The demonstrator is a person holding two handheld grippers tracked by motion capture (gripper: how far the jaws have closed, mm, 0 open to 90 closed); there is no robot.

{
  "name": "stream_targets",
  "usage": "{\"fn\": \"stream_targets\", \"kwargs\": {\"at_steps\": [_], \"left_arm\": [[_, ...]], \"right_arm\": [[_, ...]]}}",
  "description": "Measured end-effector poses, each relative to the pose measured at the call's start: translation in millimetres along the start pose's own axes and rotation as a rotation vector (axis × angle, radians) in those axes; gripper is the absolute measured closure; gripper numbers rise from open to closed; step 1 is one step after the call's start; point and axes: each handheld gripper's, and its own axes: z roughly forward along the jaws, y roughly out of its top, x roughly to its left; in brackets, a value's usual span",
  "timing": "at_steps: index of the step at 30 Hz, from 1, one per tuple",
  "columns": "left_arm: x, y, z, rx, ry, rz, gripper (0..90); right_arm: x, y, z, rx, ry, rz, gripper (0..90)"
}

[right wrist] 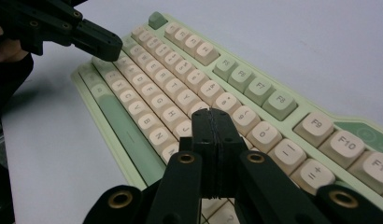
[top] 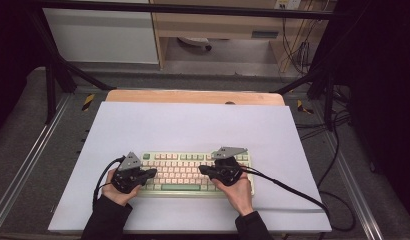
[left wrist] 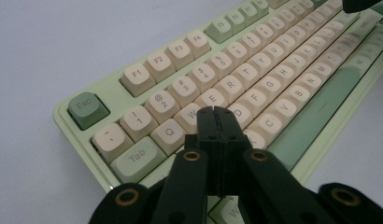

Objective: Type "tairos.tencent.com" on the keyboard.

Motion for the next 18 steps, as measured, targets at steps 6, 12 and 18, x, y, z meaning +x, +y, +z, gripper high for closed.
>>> {"fn": "stream_targets", "kwargs": {"at_steps": [6, 12, 18], "left_arm": [[-0.1, 0.1, 0.1, -0.001, -0.001, 0.001, 89.9], [-0.4, 0.2, 0.3, -0.002, -0.002, 0.002, 89.8], [-0.3, 0.2, 0.1, -0.003, -0.001, 0.001, 89.9]], "right_arm": [[-4.3, 3.0, 6.9, -0.007, -0.006, 0.017, 90.0], [-6.3, 4.7, 19.3, 0.013, -0.012, 0.018, 90.0], [-5.8, 4.1, 29.9, 0.027, -0.006, 0.027, 90.0]]}}
